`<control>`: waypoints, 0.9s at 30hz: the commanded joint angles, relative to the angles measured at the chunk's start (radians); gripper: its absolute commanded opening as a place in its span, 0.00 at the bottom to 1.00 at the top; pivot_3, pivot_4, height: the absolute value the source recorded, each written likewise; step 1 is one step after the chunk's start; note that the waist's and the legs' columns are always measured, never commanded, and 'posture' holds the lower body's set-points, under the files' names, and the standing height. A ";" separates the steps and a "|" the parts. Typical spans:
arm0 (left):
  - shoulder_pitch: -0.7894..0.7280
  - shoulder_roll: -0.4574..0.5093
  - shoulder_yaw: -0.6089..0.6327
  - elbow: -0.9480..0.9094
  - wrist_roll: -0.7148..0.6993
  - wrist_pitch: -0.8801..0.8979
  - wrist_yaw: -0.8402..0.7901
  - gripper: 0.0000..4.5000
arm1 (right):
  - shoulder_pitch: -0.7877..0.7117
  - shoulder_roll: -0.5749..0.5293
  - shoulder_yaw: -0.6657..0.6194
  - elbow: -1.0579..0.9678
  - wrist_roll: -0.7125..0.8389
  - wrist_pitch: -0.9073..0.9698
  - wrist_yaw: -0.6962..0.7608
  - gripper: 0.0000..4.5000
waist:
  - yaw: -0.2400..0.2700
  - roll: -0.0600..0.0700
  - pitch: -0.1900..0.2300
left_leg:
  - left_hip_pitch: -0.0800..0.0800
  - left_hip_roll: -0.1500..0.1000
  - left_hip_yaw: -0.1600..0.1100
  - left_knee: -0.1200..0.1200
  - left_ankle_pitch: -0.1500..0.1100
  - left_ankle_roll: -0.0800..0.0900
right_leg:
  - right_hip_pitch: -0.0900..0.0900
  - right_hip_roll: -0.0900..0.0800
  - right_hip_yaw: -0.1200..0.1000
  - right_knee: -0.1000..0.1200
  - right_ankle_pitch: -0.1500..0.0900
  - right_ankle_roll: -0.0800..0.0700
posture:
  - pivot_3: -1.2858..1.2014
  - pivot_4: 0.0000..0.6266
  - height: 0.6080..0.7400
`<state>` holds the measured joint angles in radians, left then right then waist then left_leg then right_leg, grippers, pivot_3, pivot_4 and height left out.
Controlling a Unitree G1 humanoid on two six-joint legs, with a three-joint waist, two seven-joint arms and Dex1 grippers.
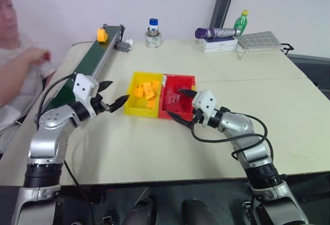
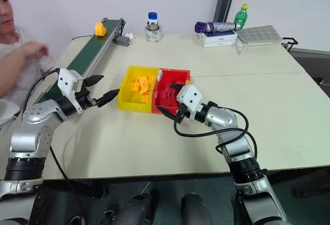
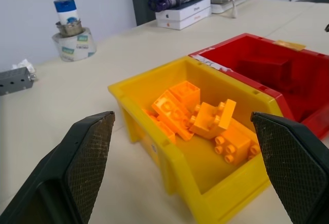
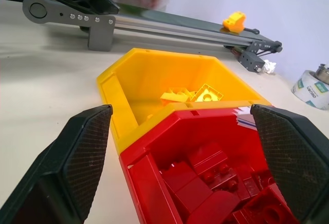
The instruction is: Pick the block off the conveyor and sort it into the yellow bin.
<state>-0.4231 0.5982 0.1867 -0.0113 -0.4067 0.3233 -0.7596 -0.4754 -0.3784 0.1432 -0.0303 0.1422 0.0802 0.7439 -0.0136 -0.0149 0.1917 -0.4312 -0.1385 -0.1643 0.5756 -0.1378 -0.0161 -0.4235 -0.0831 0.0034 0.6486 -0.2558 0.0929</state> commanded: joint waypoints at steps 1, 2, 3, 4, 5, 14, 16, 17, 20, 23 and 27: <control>0.023 0.015 0.066 -0.061 -0.045 0.004 0.007 0.99 | -0.007 0.002 -0.010 -0.027 0.011 -0.019 0.002 1.00 | -0.001 0.000 0.000 | 0.000 0.000 0.000 0.000 0.000 0.000 | 0.000 0.000 0.000 0.000 0.000 0.000 | 0.52 0.24 1.00; 0.040 0.013 0.082 -0.075 -0.058 0.010 0.014 0.99 | -0.009 0.003 -0.008 -0.027 0.011 -0.018 0.002 1.00 | -0.002 0.000 0.000 | 0.000 0.000 0.000 0.000 0.000 0.000 | 0.000 0.000 0.000 0.000 0.000 0.000 | 0.52 0.24 1.00; 0.054 0.010 0.095 -0.089 -0.067 0.017 0.022 0.99 | -0.010 0.004 -0.008 -0.026 0.011 -0.018 0.003 1.00 | -0.001 0.000 0.000 | 0.000 0.000 0.000 0.000 0.000 0.000 | 0.000 0.000 0.000 0.000 0.000 0.000 | 0.52 0.24 1.00; 0.073 0.006 0.112 -0.102 -0.076 0.018 0.032 0.99 | -0.011 0.004 -0.008 -0.026 0.011 -0.019 0.003 1.00 | -0.001 0.000 0.000 | 0.000 0.000 0.000 0.000 0.000 0.000 | 0.000 0.000 0.000 0.000 0.000 0.000 | 0.52 0.24 1.00; 0.096 0.002 0.133 -0.114 -0.082 0.019 0.048 0.99 | -0.010 0.003 -0.008 -0.025 0.012 -0.020 0.005 1.00 | -0.001 0.000 0.000 | 0.000 0.000 0.000 0.000 0.000 0.000 | 0.000 0.000 0.000 0.000 0.000 0.000 | 0.52 0.24 1.00; 0.237 -0.034 0.326 -0.076 -0.047 -0.123 0.205 0.99 | -0.017 0.008 -0.005 -0.008 0.013 -0.032 0.021 1.00 | 0.003 0.000 0.000 | 0.000 0.000 0.000 0.000 0.000 0.000 | 0.000 0.000 0.000 0.000 0.000 -0.001 | 0.52 0.24 1.00; 0.274 -0.042 0.364 -0.051 -0.019 -0.159 0.254 0.99 | -0.026 0.011 -0.006 0.002 0.013 -0.034 0.024 1.00 | 0.002 0.000 0.000 | 0.000 0.000 0.000 0.000 0.000 0.000 | 0.001 0.000 0.000 -0.001 0.000 -0.001 | 0.52 0.24 1.00; 0.293 -0.058 0.382 -0.050 -0.032 -0.149 0.278 0.99 | -0.030 0.012 -0.005 0.006 0.012 -0.038 0.026 1.00 | 0.002 0.000 0.000 | 0.000 0.000 0.000 0.000 0.000 0.000 | 0.001 0.000 0.001 -0.001 0.000 -0.001 | 0.52 0.24 1.00; 0.321 -0.093 0.391 -0.055 -0.054 -0.137 0.318 0.99 | -0.033 0.012 -0.003 0.014 0.013 -0.045 0.033 1.00 | 0.001 0.000 0.000 | 0.000 0.000 0.001 -0.001 0.000 0.000 | 0.000 0.000 0.001 -0.002 0.000 -0.001 | 0.52 0.24 1.00; 0.310 -0.104 0.385 -0.038 -0.033 -0.162 0.349 0.99 | -0.035 0.012 -0.002 0.017 0.012 -0.049 0.039 1.00 | 0.006 0.000 0.000 | 0.000 0.000 0.000 -0.001 0.000 0.000 | 0.001 0.000 0.000 -0.002 0.000 -0.001 | 0.52 0.24 1.00; 0.293 -0.092 0.380 -0.018 -0.022 -0.177 0.360 0.99 | -0.037 0.009 -0.007 0.019 0.013 -0.049 0.043 1.00 | 0.003 0.000 0.000 | 0.000 0.000 0.000 0.000 0.000 0.000 | 0.001 0.000 0.000 -0.002 0.000 -0.001 | 0.52 0.24 1.00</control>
<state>-0.1200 0.4834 0.5554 -0.0226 -0.4355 0.1739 -0.4051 -0.4874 -0.3711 0.1478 0.0036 0.1424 0.0516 0.7844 -0.0104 -0.0148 0.1915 -0.4314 -0.1381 -0.1638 0.5752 -0.1381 -0.0160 -0.4224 -0.0833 0.0039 0.6469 -0.2560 0.0922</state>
